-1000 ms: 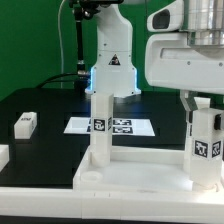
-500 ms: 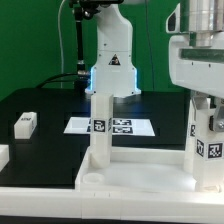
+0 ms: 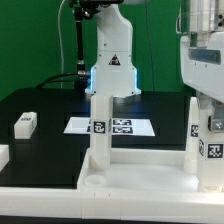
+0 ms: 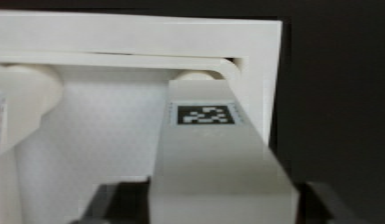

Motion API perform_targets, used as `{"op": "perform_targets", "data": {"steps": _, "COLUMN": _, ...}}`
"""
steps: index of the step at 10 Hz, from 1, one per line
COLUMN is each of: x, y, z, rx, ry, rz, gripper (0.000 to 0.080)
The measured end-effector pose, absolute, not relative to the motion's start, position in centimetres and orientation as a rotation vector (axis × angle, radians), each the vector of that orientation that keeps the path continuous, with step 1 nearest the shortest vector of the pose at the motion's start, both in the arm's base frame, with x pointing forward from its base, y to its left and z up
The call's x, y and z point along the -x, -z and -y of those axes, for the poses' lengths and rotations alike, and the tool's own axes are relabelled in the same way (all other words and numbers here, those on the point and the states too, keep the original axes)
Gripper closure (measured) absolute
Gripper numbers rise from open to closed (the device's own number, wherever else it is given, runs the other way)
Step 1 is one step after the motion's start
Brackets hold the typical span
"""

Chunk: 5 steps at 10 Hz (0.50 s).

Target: Assemble desk

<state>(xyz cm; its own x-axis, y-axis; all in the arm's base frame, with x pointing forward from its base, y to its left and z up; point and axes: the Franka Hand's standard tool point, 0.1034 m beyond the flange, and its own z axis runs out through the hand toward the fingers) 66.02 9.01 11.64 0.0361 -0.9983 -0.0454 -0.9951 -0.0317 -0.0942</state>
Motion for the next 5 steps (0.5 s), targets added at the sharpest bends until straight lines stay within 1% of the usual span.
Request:
{"op": "perform_targets", "data": {"steps": 1, "x": -66.02, "y": -11.63, "z": -8.94, "rx": 2.215, "ry": 0.051, "rz": -2.086, "gripper": 0.0409}}
{"op": "perform_targets", "data": {"steps": 2, "x": -65.99, "y": -11.65, "z": -8.95, "rx": 2.283, "ry": 0.055, "rz": -2.018, "gripper": 0.0226}}
{"op": "perform_targets", "data": {"steps": 3, "x": -65.97, "y": -11.74, "z": -8.98, "rx": 2.399, "ry": 0.054, "rz": -1.889, "gripper": 0.0226}}
{"op": "perform_targets", "data": {"steps": 4, "x": -66.01, "y": -11.74, "z": -8.99, "rx": 2.496, "ry": 0.064, "rz": -1.76, "gripper": 0.0163}}
{"op": "perform_targets", "data": {"steps": 5, "x": -66.0, "y": -11.69, "z": -9.07, "rx": 2.568, "ry": 0.069, "rz": -1.658, "gripper": 0.0153}}
